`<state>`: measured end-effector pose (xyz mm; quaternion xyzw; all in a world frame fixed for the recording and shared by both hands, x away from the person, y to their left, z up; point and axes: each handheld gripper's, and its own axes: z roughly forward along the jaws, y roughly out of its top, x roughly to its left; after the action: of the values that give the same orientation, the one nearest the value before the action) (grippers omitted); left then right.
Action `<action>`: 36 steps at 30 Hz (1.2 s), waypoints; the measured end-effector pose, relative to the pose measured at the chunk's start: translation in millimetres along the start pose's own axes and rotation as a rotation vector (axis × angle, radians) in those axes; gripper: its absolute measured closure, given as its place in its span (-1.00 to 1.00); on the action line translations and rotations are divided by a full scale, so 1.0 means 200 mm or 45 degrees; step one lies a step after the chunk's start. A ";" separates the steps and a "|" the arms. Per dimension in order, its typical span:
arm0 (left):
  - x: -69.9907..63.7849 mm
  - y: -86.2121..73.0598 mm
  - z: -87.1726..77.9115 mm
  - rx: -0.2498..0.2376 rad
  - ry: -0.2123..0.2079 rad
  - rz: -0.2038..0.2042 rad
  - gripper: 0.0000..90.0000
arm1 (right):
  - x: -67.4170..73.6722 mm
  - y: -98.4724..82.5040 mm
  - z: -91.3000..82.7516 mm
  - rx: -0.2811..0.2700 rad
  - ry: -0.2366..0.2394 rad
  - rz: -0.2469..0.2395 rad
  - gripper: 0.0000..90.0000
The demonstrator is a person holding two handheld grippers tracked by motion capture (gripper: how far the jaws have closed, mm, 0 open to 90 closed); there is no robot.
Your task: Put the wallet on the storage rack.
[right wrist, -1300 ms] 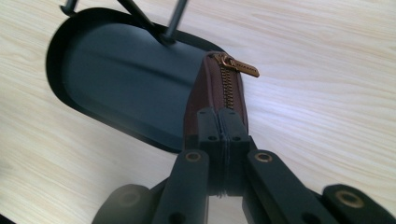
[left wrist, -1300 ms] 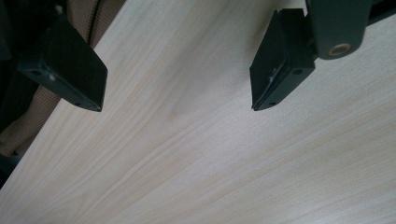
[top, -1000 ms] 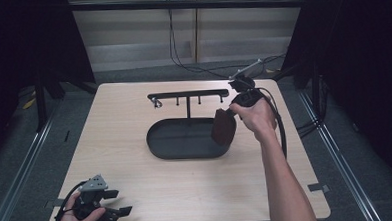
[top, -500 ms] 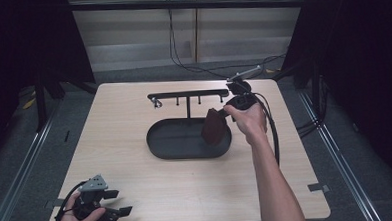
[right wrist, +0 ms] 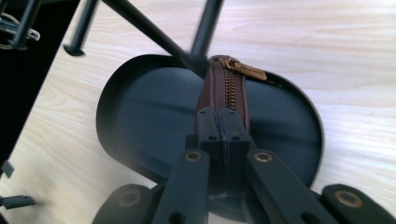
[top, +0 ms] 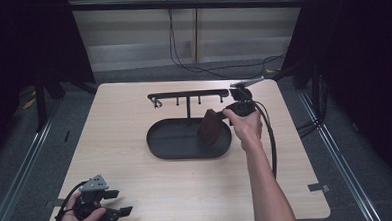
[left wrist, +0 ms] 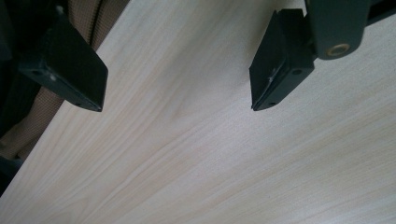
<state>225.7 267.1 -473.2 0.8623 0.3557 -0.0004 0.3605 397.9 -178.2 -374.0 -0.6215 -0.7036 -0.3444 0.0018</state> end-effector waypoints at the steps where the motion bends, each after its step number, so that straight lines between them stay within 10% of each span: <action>1: 0.00 0.00 0.00 -0.002 0.000 0.000 -0.57 | -0.01 -0.01 0.01 -0.012 -0.003 0.005 0.99; 23: 0.00 0.00 0.00 0.003 0.000 -0.003 -0.57 | -0.23 -0.19 0.19 -0.042 -0.036 0.070 0.99; 36: 0.01 0.00 0.00 -0.007 0.002 -0.006 -0.57 | -0.22 -0.21 0.19 -0.069 -0.050 -0.026 0.70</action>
<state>226.3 267.9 -473.6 0.8605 0.3579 0.0004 0.3625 387.0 -197.7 -441.4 -0.6207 -0.7004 -0.3510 -0.0325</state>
